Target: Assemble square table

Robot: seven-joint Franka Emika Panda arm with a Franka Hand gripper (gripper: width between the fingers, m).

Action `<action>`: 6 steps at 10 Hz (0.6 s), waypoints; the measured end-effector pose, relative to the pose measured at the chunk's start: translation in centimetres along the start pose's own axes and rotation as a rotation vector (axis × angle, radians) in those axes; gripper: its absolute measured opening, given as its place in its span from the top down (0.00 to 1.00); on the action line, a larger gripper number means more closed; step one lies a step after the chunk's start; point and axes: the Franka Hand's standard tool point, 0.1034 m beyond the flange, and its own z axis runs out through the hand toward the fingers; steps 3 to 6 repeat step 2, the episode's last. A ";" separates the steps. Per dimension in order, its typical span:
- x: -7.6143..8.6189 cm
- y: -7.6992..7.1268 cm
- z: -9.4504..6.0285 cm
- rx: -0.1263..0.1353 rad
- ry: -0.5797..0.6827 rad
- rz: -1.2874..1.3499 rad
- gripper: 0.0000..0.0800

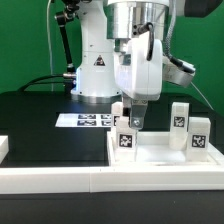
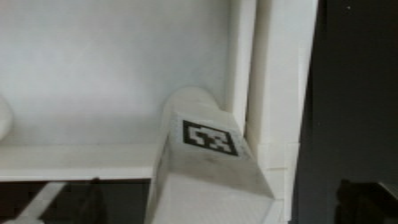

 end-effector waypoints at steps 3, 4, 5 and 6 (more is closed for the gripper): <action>0.0 0.0 0.0 -0.001 0.000 0.000 0.19; 0.0 0.0 0.0 -0.001 0.000 0.000 0.19; 0.0 0.0 0.0 -0.001 0.000 0.000 0.19; 0.0 0.0 0.0 -0.001 0.000 0.000 0.19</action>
Offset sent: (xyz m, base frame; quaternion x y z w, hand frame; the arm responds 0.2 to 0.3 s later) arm 0.0000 0.0000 0.0000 0.0000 0.0000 0.0000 1.0000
